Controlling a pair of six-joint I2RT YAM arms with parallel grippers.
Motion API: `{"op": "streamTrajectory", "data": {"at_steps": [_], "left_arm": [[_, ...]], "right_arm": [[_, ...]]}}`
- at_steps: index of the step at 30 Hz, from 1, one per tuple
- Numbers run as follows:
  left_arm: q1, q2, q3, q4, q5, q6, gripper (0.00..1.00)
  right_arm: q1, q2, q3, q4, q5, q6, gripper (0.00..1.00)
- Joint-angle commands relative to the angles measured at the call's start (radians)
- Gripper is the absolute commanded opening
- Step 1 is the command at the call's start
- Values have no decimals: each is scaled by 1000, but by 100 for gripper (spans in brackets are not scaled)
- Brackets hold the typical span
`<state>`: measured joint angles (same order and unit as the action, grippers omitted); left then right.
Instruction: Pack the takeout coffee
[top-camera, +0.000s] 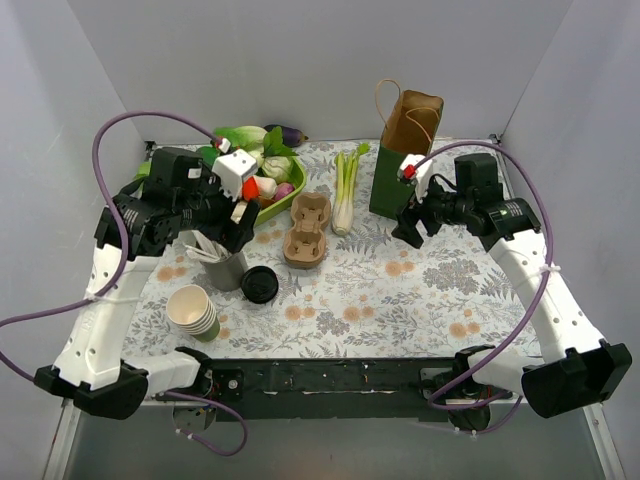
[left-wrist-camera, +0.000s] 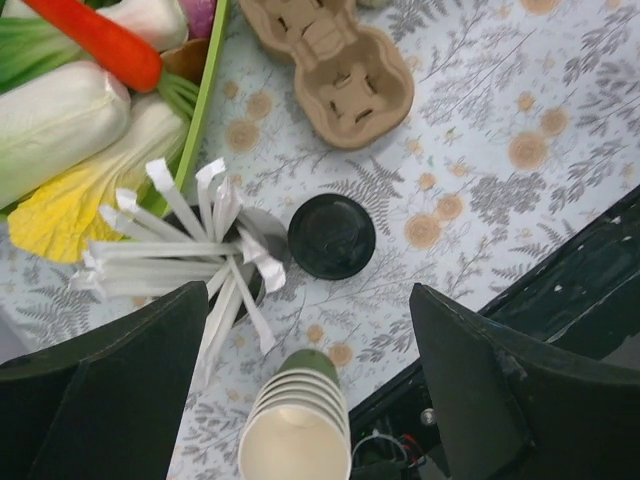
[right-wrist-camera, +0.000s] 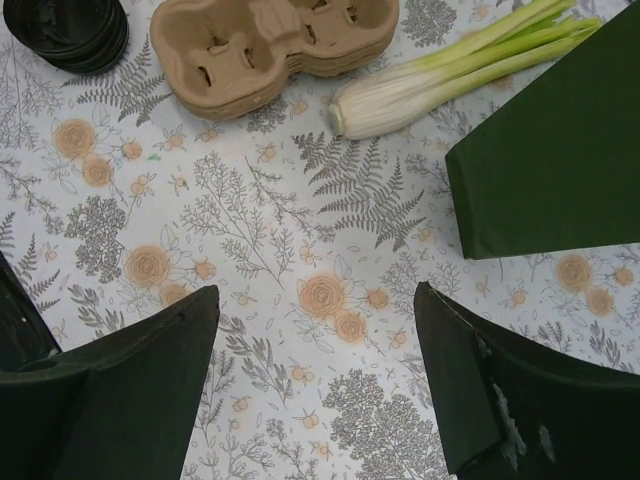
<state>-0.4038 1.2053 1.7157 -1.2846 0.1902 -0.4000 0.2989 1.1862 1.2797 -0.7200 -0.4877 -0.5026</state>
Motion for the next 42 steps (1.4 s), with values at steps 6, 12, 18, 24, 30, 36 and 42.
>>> {"op": "streamTrajectory", "data": {"at_steps": [6,12,18,24,30,36,42], "left_arm": [[-35,-294,-160,-101,-268,243,61],[-58,-365,-316,-101,-291,182,64],[-56,-403,-482,-94,-470,-3,56],[-41,-398,-393,-104,-561,-93,57],[-43,-405,-452,-107,-519,-68,50],[-41,-378,-438,-104,-457,-57,51],[-47,-227,-186,-21,-400,-175,79]], "right_arm": [[11,-22,-85,-4,-28,-22,85],[23,18,-88,14,-46,1,85],[29,38,-74,7,-35,-5,84],[34,49,-82,-13,-40,-7,84],[39,90,-47,-24,-49,-5,84],[64,119,10,-73,-92,-66,78],[311,99,85,-99,-187,-248,79]]}}
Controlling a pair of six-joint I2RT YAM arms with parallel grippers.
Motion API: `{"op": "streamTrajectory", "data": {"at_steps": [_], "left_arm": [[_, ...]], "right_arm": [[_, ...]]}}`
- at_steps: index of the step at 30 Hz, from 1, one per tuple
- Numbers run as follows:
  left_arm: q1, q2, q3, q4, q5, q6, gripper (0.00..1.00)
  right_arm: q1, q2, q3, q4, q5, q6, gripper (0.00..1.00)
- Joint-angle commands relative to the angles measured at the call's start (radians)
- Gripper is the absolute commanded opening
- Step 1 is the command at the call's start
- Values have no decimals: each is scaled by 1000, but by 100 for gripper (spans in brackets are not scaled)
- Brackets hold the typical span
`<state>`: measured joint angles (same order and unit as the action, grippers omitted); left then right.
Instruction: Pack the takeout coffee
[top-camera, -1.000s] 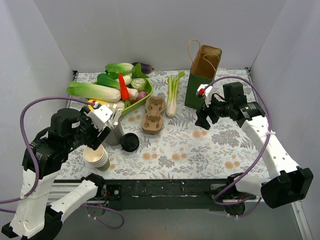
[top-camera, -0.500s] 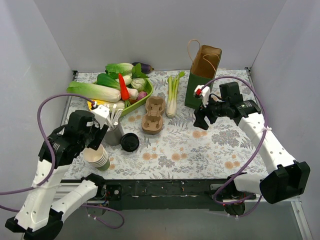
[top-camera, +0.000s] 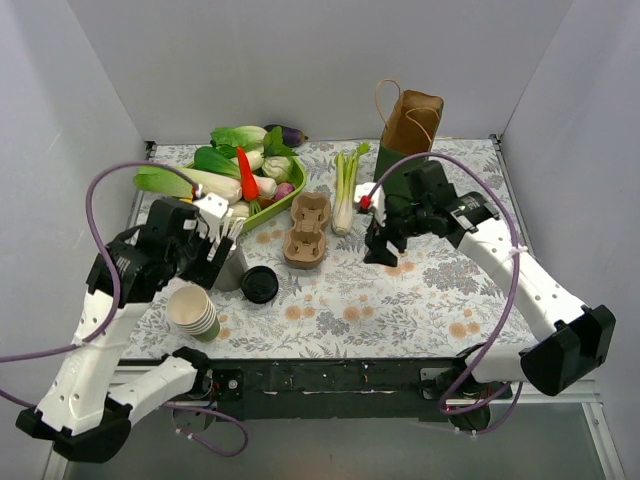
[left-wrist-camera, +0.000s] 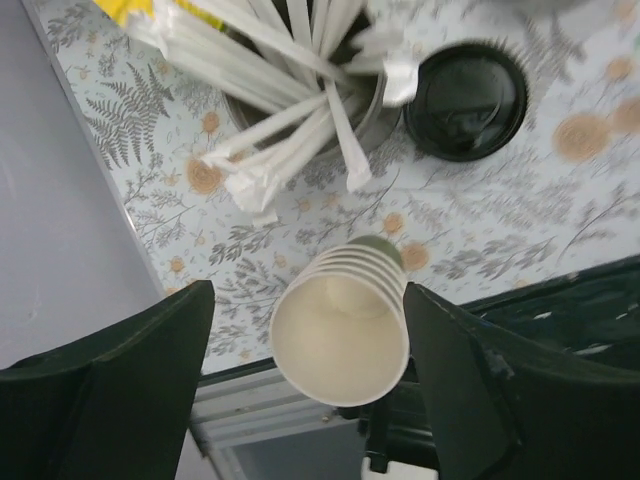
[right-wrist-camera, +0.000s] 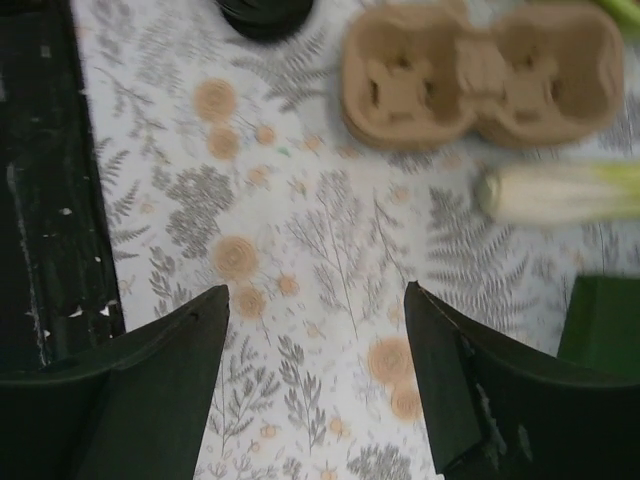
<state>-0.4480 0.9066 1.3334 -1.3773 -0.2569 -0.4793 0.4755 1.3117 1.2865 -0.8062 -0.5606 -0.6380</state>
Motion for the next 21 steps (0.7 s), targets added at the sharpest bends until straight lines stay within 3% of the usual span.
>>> {"op": "streamTrajectory", "data": {"at_steps": [1,3,6,11,15,17,19,21], "left_arm": [[3,96,245,87,53,-108,82],[6,179,312,141,-1,-134,91],[6,276,464,196,-18,-154,96],[20,431,751,259,-58,-203,98],[20,462,785,510,59,-203,98],[22,456,785,556,70,-223,98],[22,446,786,573,55,-235,98],[23,430,765,575,51,-228,98]], "right_arm": [[155,-14,97,-10,-142,-112,75],[222,43,161,1,-235,-111,72],[354,142,250,38,-236,-117,71],[514,418,503,-16,-237,-207,68],[629,674,913,-109,-229,-227,66],[656,811,1055,-178,-231,-255,65],[695,859,1114,-185,-228,-278,64],[722,836,1039,-107,-222,-311,63]]}}
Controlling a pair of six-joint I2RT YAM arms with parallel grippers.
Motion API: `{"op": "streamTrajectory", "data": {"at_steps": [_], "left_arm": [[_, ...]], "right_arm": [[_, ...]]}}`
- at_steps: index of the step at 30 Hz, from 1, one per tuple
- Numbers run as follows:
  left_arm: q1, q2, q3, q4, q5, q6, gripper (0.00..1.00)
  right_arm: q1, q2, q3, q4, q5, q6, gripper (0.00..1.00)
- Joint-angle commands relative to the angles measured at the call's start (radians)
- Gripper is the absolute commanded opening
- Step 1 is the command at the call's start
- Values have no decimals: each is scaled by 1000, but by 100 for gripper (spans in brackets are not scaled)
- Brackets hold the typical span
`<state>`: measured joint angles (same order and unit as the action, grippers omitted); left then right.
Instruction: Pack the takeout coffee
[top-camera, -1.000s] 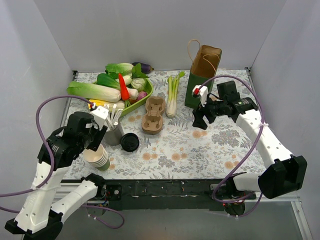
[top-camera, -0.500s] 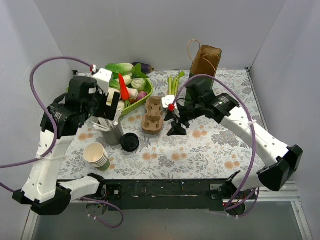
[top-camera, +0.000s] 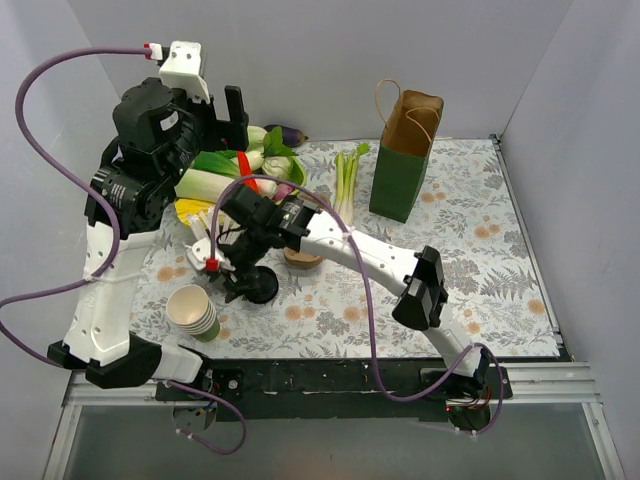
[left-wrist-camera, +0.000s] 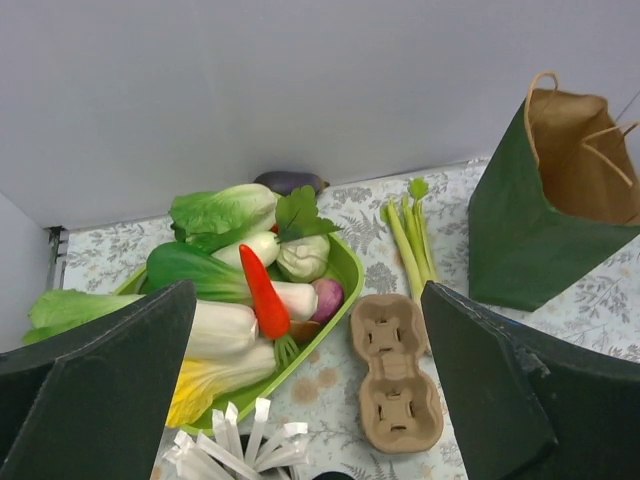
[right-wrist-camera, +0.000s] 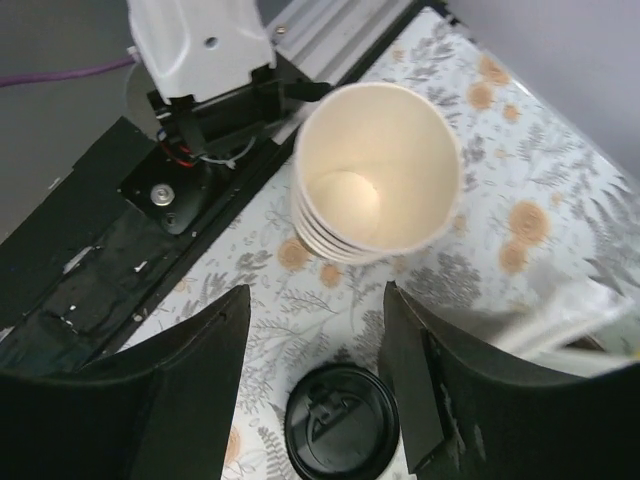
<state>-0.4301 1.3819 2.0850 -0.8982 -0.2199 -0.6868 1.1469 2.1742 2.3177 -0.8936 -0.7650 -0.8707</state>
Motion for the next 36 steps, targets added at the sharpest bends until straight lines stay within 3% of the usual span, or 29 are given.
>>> {"op": "streamTrajectory", "data": {"at_steps": [1,4,9,17,20,36], "left_arm": [[5,-66,3,99,2,-14,98],[8,-87,-11,82,-6,3,98],[17,-124,-55,50,42,-16,98],[22,-132,-85,45,83,-34,98],[24,-136,-85,42,106,-51,98],[99,-208,-120,1,182,-88,98]], "right_arm": [[60,-65,-86,20,-8,-83,63],[85,-77,-144,105,9,-87,61],[88,1,-34,119,12,-41,58],[122,-10,-123,268,47,36,56],[128,22,-90,274,46,48,49],[140,45,-101,268,70,18,39]]}}
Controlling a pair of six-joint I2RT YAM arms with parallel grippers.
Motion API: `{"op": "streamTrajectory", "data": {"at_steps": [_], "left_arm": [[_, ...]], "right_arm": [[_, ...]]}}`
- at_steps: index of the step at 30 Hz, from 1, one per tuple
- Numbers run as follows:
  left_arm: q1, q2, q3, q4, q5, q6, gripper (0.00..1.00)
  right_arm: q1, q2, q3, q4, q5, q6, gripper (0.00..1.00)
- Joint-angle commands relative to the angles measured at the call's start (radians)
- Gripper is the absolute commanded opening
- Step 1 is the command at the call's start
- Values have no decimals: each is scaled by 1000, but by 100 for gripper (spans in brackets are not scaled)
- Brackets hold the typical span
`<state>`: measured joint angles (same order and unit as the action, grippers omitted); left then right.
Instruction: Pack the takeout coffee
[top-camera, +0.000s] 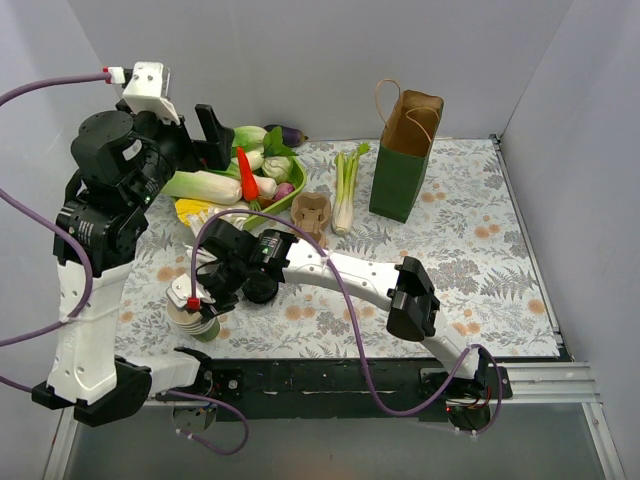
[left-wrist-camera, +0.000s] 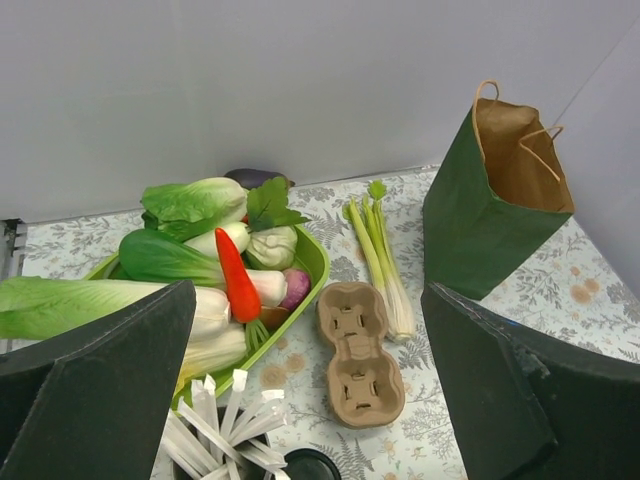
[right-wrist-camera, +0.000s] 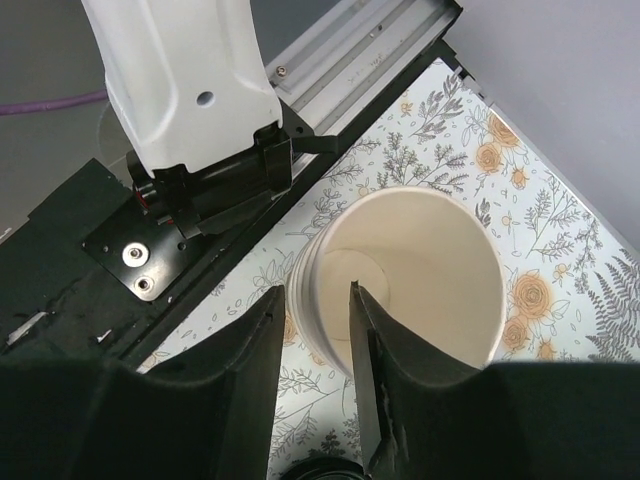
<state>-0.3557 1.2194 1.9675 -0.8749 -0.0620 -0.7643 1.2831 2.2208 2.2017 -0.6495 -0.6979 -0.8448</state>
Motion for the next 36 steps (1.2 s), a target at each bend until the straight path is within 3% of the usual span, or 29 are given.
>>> {"op": "streamTrajectory", "data": {"at_steps": [1,9,24,30,33,36], "left_arm": [[27,-50,-4,-24,25,-9,98],[86,-84,-25,-45,91,-27,98],[153,-106,-27,-55,145,-41,98],[161,-112,-27,-59,148,-40,98],[164,-116,-36,-58,148,-40,98],[165,-123,-48,-52,146,-40,98]], "right_arm": [[4,-4,15,25,5,-8,37],[13,-3,3,21,21,-10,27],[27,-7,-13,-12,57,-54,26],[25,-7,-4,-9,61,-56,14],[25,-10,4,2,61,-54,3],[27,-19,7,17,55,-54,1]]}}
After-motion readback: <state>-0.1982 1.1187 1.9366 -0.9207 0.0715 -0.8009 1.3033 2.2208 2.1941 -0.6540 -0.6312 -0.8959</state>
